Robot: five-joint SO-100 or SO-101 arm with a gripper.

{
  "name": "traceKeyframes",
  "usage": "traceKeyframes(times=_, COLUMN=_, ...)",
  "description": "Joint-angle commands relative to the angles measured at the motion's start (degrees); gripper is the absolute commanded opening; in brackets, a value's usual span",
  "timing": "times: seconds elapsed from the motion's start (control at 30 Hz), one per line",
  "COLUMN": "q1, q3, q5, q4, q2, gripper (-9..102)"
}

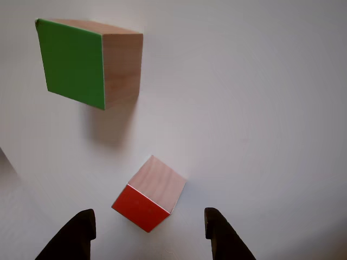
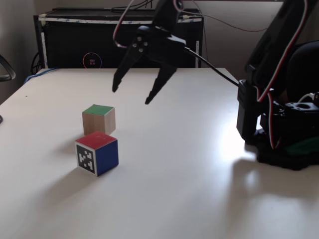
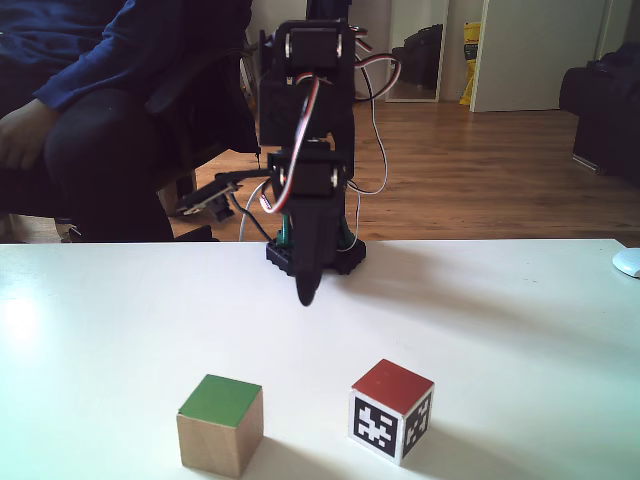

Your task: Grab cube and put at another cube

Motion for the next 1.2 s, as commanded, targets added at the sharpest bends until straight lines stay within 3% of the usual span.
traceKeyframes(times=0.0, q1=1.32, q3=-7.82, q5=-0.62, q4=2.64, q2=-4.39, gripper=32)
traceKeyframes(times=0.57, q1=9.76, q3=-39.29, q5=-0.44, q4=11.78, q2=-31.82, gripper=35)
traceKeyframes(times=1.17, q1=10.37, q3=-48.43, q5=-0.26, q4=12.22, q2=-46.93, gripper=35)
